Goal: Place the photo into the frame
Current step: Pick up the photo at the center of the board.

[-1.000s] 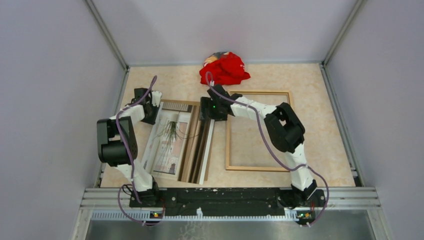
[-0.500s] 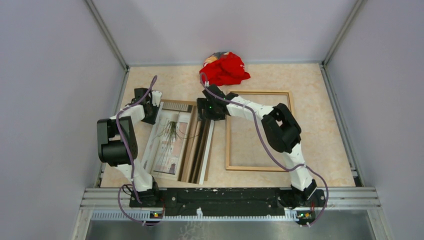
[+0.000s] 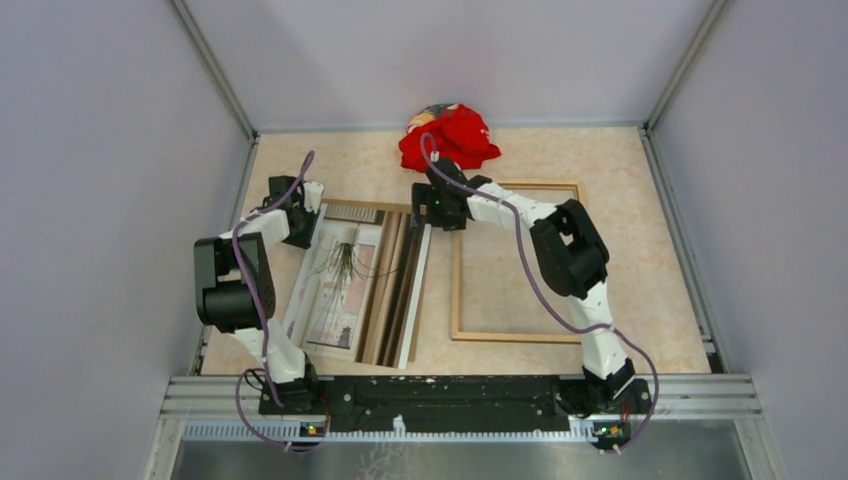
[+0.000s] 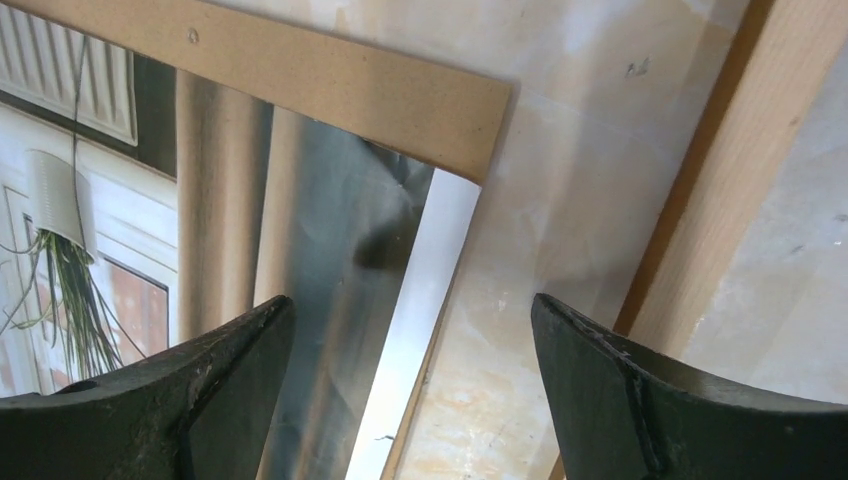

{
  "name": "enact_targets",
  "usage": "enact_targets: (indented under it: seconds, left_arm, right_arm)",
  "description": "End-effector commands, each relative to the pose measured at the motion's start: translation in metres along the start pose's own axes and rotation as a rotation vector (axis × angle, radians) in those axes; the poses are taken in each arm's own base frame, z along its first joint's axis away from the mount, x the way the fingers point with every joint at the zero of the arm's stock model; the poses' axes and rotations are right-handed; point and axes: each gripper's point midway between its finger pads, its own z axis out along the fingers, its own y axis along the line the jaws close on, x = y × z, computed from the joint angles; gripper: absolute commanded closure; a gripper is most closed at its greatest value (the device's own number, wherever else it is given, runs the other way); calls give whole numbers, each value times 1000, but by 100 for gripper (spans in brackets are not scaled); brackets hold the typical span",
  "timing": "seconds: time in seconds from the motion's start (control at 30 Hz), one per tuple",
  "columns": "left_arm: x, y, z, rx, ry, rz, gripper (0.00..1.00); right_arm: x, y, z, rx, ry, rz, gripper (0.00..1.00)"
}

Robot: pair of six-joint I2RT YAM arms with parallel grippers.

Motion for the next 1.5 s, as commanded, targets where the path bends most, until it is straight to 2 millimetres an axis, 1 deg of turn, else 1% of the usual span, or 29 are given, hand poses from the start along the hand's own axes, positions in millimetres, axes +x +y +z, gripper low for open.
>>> enact_targets:
  seconds: [0.0,0.1,0.27,0.4,0.63,0.9,0.97,1.07,1.33,1.47]
  left_arm:
    - [23,-17,10,56,68,-9,62]
    - [22,-17,9,55,65,-7,62]
    - [24,-18,11,58,67,-7,62]
    - [24,-18,10,58,67,-5,62]
    - [25,-18,10,56,65,-5,63]
    - [26,-19,10,58,68,0,63]
    - [27,-19,10,58,69,3,63]
    - [31,-14,11,31,84,8,63]
    - [32,-15,12,36,85,9,63]
    - [32,-16,13,38,87,10,64]
  right_arm:
    - [0,18,10,-54,1,13,13]
    - [-3,22,12,-68,-2,22,16]
    - [-10,30,8,-95,-23,22,22]
    - [-16,32,7,-100,-36,22,26]
    - [-14,36,11,-123,-20,33,36]
    - [-17,43,6,-143,-24,43,46]
    - [-18,43,4,-148,-28,44,47]
    - [-19,46,1,-161,-28,49,47]
    - [-30,57,-14,-198,-58,46,48]
    - [-32,61,-18,-211,-62,44,48]
